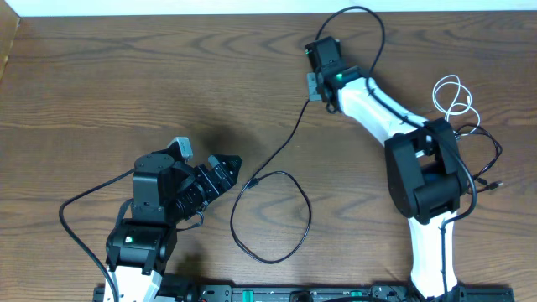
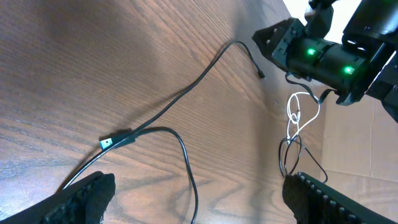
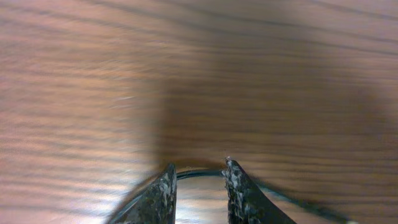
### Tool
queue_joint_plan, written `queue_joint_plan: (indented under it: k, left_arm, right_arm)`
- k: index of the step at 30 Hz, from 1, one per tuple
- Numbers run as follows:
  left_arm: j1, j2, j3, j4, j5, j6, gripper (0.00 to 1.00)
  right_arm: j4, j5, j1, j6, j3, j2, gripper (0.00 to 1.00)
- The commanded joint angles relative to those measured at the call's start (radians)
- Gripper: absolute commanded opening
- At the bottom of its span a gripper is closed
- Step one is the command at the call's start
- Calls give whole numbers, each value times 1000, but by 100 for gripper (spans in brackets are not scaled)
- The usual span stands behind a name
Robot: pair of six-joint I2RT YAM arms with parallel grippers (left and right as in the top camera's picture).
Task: Untangle cables
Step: 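Pull the black cable up and right with the right gripper, then lower the right gripper toward the black cable at center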
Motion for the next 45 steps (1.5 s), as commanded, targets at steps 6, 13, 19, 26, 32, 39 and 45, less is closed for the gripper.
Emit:
queue_joint_plan:
  k: [6, 13, 19, 26, 32, 39, 45]
  left_arm:
    - [4, -4, 18, -2, -10, 21, 92]
    - [4, -4, 18, -2, -10, 21, 92]
    - [4, -4, 18, -2, -10, 21, 92]
    - [4, -4, 18, -2, -10, 21, 92]
    - [4, -4, 18, -2, -10, 21, 92]
    - [4, -4, 18, -2, -10, 21, 92]
    - [4, -4, 18, -2, -10, 21, 92]
  right_arm:
    - [26, 29, -73, -5, -65, -17, 16]
    - [40, 15, -126, 13, -148, -17, 12]
    - [31, -90, -133, 14, -217, -17, 8]
    - [-87, -311, -108, 29, -287, -17, 3]
    - [-226, -401, -64, 60, -347, -17, 8]
    - [-390, -496, 19, 59, -366, -17, 15]
    - [-454, -575, 109, 59, -366, -17, 16]
